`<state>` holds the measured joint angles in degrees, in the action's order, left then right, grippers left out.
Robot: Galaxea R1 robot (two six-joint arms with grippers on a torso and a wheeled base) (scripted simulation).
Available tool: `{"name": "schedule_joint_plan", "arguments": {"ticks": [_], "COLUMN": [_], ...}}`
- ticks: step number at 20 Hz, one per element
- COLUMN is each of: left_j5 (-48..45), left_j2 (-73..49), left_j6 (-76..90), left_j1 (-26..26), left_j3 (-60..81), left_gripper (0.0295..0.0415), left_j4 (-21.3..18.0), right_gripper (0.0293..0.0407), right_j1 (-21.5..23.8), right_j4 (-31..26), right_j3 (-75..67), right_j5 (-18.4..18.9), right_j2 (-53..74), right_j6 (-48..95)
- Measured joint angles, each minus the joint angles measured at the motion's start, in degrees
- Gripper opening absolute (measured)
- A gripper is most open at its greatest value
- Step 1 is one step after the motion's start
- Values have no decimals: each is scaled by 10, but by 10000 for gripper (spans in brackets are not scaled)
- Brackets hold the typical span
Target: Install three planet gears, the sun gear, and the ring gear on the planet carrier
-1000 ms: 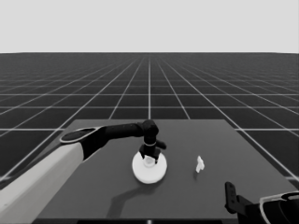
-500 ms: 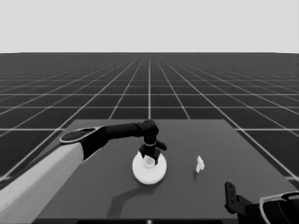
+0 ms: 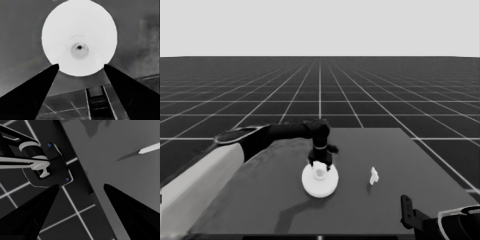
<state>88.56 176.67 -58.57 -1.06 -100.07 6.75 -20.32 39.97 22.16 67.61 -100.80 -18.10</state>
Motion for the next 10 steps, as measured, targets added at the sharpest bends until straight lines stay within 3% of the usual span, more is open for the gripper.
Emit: {"name": "schedule_joint_plan", "arguments": {"ticks": [1,3,9,10], "left_j5": [8,16,21,-187], "left_j2": [-3,1,5,-146], "left_j6": [-82,-146,-173,103], "left_j1": [-55,-105,-126,-145], "left_j3": [13,5,-7,255], "left_gripper": [386,385,385,410], "left_j4": [-43,-83,-102,-16], "right_gripper": [385,385,385,394], "right_j1": [0,0,0,204], "right_j4": [0,0,0,-275], "right_j3": [0,0,0,69], "right_j5": [0,0,0,145], "right_j2": [0,0,0,-93], "right_j6": [0,0,0,-237]}}
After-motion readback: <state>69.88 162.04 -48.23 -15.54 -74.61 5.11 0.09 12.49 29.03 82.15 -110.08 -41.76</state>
